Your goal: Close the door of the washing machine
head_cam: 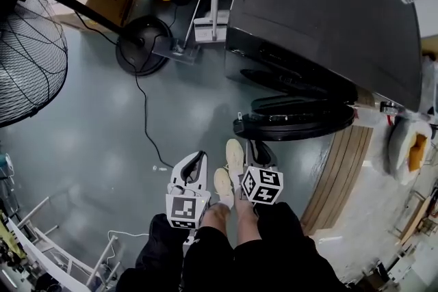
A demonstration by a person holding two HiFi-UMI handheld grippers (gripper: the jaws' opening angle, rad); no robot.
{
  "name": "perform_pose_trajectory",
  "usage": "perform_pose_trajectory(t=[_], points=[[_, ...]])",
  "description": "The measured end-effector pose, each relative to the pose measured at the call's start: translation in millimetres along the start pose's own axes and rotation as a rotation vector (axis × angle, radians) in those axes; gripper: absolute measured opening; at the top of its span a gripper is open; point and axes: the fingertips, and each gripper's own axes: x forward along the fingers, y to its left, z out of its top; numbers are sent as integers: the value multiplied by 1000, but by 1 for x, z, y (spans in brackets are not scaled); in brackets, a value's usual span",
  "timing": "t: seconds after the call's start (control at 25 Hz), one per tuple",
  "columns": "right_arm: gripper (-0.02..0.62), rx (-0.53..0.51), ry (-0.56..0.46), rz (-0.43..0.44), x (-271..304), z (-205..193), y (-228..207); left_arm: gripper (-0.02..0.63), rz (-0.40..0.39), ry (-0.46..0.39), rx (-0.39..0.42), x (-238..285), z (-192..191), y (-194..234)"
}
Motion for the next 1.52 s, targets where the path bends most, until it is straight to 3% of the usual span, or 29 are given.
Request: perform_pose_trajectory(t=[0.48,1.52], points=[[95,-72,50,19,27,43,2,31,31,-42,-30,31,49,12],[43,-217,-28,35,68,110,-10,31,85,-65,-54,63,65,22]])
